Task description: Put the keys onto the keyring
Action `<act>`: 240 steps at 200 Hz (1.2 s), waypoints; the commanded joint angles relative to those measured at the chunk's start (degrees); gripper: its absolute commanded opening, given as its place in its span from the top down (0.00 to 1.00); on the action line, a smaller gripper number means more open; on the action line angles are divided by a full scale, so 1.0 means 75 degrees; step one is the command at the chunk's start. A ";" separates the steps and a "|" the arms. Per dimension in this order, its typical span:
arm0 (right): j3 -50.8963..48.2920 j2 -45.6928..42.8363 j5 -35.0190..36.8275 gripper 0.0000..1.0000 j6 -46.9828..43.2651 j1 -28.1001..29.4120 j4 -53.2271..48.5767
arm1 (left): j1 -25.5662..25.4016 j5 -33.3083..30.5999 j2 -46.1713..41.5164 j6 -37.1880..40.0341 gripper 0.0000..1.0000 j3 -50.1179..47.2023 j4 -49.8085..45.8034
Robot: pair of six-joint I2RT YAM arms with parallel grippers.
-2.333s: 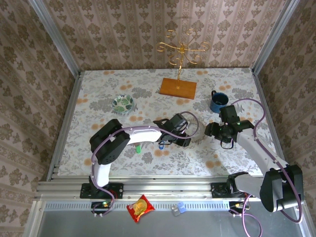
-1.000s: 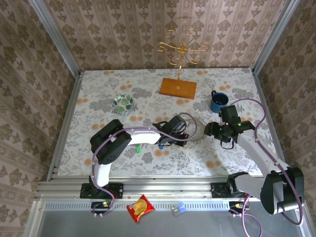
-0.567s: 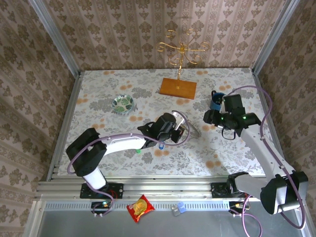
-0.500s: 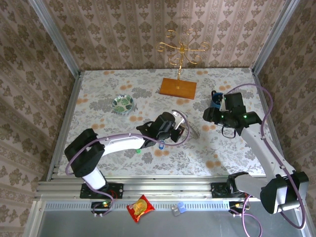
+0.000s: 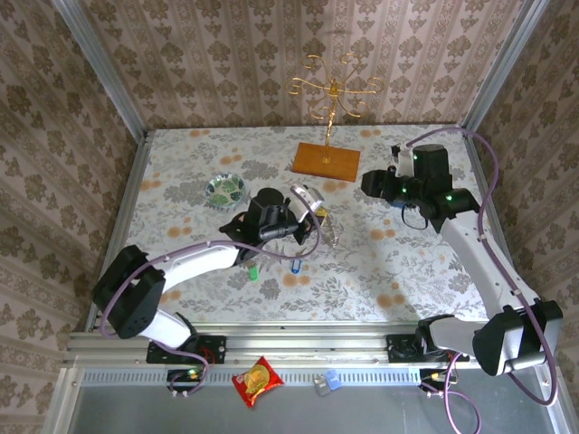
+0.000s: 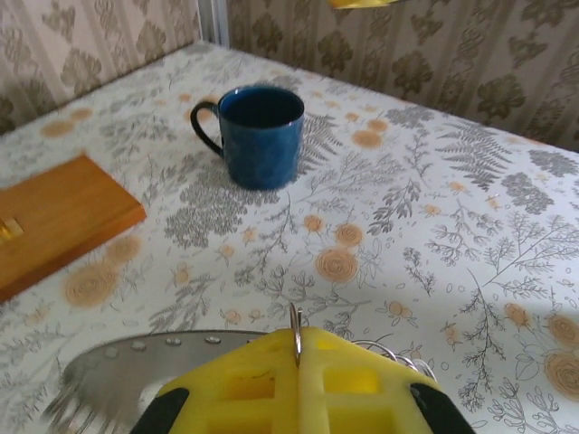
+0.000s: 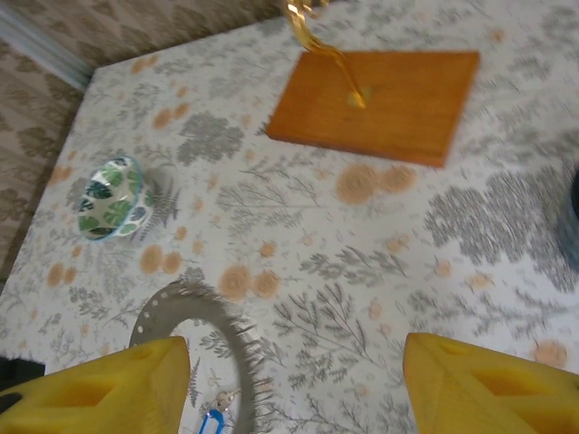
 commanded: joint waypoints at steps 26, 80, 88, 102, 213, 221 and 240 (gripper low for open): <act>-0.0137 -0.0467 -0.0948 0.34 -0.2172 0.0617 0.0889 | 0.0872 0.2154 -0.0542 0.1077 1.00 -0.0494 0.1420; -0.1941 -0.1444 -0.1548 0.35 -0.5159 0.1821 0.1932 | 0.1579 0.4372 -0.0895 0.1691 1.00 -0.0491 0.0968; -0.2003 -0.1472 -0.1720 0.39 -0.5442 0.1863 0.1885 | 0.1633 0.4586 -0.0932 0.1838 1.00 -0.0483 0.0756; -0.1999 -0.1412 -0.1870 0.44 -0.5867 0.1922 0.1727 | 0.1696 0.4958 -0.0970 0.1973 1.00 -0.0529 0.0641; -0.2373 -0.1056 -0.2980 0.67 -0.6201 0.2422 0.2822 | 0.1629 0.6320 -0.0601 0.1215 1.00 -0.0849 0.2584; -0.2397 -0.1040 -0.3060 0.68 -0.6143 0.2428 0.2910 | 0.1617 0.6341 -0.0589 0.1224 1.00 -0.0833 0.2590; -0.2364 -0.1005 -0.3140 0.69 -0.6145 0.2495 0.2948 | 0.1582 0.6394 -0.0549 0.1213 1.00 -0.0789 0.2619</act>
